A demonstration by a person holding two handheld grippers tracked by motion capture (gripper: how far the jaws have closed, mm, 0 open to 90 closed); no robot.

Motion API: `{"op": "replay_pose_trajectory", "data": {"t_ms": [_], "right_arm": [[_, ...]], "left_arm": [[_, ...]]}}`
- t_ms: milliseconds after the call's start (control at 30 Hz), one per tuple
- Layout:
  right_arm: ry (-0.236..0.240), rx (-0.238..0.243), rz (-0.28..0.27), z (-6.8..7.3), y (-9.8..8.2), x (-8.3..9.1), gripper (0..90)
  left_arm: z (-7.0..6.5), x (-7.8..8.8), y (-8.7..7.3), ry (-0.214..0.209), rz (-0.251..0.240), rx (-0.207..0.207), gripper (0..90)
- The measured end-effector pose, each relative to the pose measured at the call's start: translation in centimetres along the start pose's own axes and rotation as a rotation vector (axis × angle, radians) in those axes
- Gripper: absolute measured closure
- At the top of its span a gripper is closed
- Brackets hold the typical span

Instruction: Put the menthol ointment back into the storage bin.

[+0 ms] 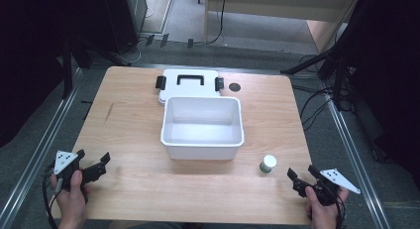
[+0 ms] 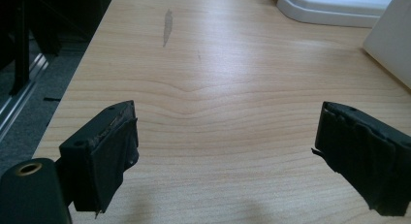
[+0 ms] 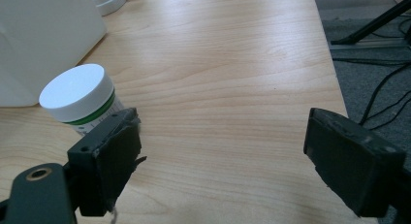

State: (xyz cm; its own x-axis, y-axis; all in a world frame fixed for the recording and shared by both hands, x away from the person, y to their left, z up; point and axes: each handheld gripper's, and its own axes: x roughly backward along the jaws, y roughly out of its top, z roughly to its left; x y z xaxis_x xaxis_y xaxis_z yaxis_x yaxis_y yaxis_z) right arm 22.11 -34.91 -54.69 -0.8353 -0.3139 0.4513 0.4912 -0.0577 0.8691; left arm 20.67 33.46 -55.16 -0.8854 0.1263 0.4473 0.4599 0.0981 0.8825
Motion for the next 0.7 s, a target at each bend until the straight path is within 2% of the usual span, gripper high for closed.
{"op": "replay_pose_trajectory", "data": {"t_ms": [100,233,300,467,500,533,567,600,667,700], "right_arm": [[0.014,0.010,0.009,0.0,0.0,-0.1,13.8],[0.002,0.039,0.045,0.4,0.0,-0.2,13.8],[-0.024,0.060,0.096,0.7,0.2,-0.3,13.9],[-0.027,0.052,0.166,0.9,1.0,-0.2,13.9],[-0.027,0.052,0.166,0.9,1.0,-0.2,13.9],[-0.025,0.069,0.202,1.1,1.7,-0.3,14.0],[-0.025,0.069,0.202,1.1,1.7,-0.3,14.0],[-0.017,0.087,0.235,1.4,2.3,-0.3,14.1],[-0.014,0.100,0.244,1.5,2.6,-0.3,14.2],[-0.007,0.133,0.276,1.9,3.4,-0.2,14.1]], "left_arm": [[0.0,0.0,0.0,-0.003,0.003,-0.004,8.7],[0.0,0.0,0.0,-0.005,0.002,-0.004,8.7],[0.0,0.0,0.0,-0.006,0.004,-0.003,8.7],[0.1,0.0,0.0,-0.009,-0.005,0.009,8.7],[0.1,0.0,0.0,-0.009,-0.005,0.009,8.7],[0.2,0.1,0.0,-0.010,-0.005,0.012,8.7],[0.2,0.1,0.0,-0.010,-0.005,0.012,8.7],[0.2,0.1,0.0,-0.010,-0.005,0.016,8.7],[0.3,0.1,-0.1,-0.011,-0.011,0.020,8.7],[0.3,0.1,-0.1,-0.012,-0.012,0.021,8.7]]}}
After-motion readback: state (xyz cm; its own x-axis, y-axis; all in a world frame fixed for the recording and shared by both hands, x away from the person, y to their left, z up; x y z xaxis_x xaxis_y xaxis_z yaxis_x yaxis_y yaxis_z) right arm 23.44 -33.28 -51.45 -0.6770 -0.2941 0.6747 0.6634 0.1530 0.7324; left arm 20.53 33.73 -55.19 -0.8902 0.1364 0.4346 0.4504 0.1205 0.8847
